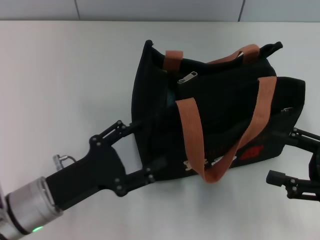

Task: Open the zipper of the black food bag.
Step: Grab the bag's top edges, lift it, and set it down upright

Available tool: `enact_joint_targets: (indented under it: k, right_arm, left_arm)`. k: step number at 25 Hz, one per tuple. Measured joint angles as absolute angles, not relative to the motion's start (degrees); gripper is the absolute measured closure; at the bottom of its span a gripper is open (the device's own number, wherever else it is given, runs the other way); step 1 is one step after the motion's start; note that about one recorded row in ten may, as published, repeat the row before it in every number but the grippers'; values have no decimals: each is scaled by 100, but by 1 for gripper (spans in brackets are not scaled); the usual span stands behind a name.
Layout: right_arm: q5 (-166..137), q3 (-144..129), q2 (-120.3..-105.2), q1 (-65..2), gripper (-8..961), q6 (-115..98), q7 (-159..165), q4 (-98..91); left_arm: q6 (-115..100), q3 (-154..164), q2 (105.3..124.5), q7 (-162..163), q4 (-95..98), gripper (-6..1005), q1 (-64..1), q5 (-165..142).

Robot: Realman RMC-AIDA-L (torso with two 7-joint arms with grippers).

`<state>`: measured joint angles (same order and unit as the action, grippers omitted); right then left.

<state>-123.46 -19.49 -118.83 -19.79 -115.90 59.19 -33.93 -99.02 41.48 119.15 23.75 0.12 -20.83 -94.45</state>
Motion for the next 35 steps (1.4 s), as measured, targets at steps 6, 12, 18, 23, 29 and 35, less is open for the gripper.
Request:
enact_joint_targets:
  k: [6,12,18,23,29,35]
  right_arm:
    - [-12314,-1870,-11892,-1977,117,-11584,5916,-3393]
    - [-12232,-1675,-11892,-1977,116,-11572,5915,-3393]
    - [-12211,-1635,-11897,-1978,117,-11544,5914,-3392]
    - [-12207,-1635,-11900,-1978,117,-11538,5914,-3392]
    - [-12207,-1635,-11900,-1981,118,-11530,5914,-3393]
    - [-12122,-1635,-11900,-1991,117,-11530,5915,-3392]
  left_arm:
    - [-9394,3499,11918,1475,-783,312,-2320,-9480]
    - [-9191,3453,11918,1328,-855,335,-2404,-9486]
    - [-9196,3196,11918,654,-1173,502,-2390,-9487]
    - [-9171,3089,11924,569,-1231,642,-2389,-9480]
    - [-9156,3019,11927,566,-1245,763,-2408,-9476]
    - [-9184,2829,11910,598,-1186,852,-2419,-9471]
